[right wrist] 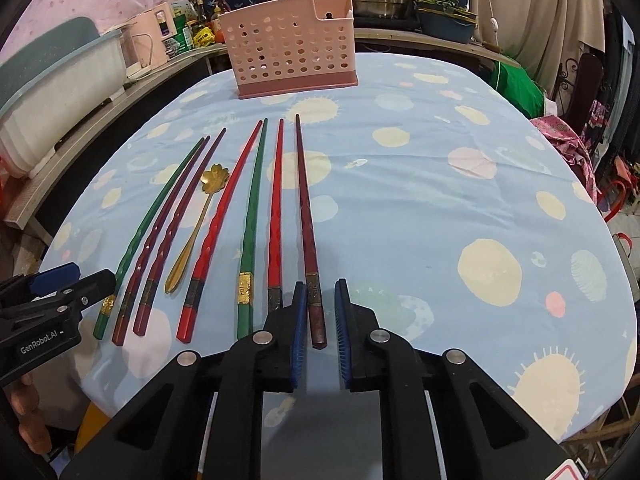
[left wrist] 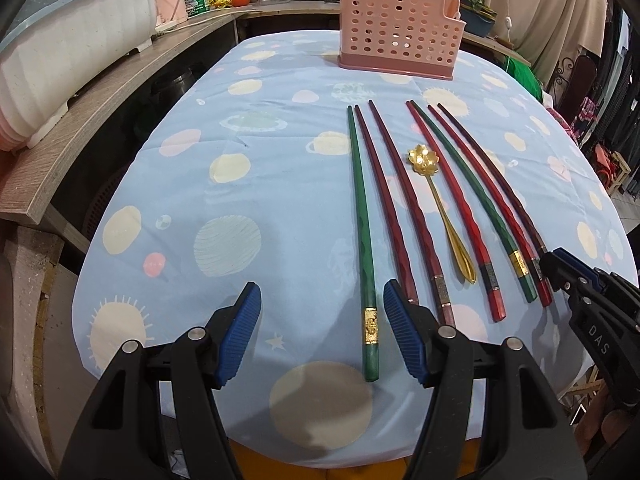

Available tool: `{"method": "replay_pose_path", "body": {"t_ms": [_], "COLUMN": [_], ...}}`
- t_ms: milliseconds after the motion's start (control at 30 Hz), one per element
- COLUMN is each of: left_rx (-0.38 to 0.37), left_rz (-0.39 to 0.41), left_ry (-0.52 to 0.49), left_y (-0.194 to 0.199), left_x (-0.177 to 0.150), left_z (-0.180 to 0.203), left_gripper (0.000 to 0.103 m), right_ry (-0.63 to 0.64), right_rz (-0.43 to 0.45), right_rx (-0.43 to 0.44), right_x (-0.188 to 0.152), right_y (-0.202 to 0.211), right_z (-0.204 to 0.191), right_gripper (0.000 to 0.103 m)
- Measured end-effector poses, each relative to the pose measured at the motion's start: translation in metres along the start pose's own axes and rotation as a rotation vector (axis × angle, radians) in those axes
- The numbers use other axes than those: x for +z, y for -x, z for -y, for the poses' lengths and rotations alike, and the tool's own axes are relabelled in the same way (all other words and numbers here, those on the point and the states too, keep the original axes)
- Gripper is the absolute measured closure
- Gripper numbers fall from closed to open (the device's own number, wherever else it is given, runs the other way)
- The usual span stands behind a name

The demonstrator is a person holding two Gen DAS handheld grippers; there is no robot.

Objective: Organize utensils
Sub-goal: 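Grasp a dark red chopstick with the right tool while the left tool grasps a green chopstick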

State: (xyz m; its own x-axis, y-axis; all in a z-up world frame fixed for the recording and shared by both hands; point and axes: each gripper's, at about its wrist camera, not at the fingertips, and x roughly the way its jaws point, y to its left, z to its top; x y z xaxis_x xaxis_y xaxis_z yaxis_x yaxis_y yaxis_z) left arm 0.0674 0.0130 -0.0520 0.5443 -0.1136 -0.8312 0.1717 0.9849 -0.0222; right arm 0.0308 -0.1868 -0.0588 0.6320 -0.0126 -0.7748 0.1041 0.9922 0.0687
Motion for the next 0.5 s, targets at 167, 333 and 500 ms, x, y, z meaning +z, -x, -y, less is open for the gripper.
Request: {"method": "replay_pose_path", "body": {"t_ms": [167, 333, 500], "left_rx": [0.001, 0.006, 0.011], "left_rz": [-0.014, -0.018, -0.013], "left_ry": [0.003, -0.002, -0.007], "left_y": [-0.0040, -0.0065, -0.0075], "left_x": [-0.0023, -0.0047, -0.0052], "left_z": [-0.0003, 0.0008, 0.0020], "left_gripper": [0.042, 0.042, 0.040], "right_ry": [0.004, 0.003, 0.004], "right_rz": [0.003, 0.005, 0.004], "right_rx": [-0.005, -0.006, -0.005], "right_x": [-0.0005, -0.0007, -0.0007], "right_y": [0.0000, -0.0002, -0.0002], "right_z": [-0.0004, -0.0008, -0.0006], "right_gripper": [0.091, 0.091, 0.091]}}
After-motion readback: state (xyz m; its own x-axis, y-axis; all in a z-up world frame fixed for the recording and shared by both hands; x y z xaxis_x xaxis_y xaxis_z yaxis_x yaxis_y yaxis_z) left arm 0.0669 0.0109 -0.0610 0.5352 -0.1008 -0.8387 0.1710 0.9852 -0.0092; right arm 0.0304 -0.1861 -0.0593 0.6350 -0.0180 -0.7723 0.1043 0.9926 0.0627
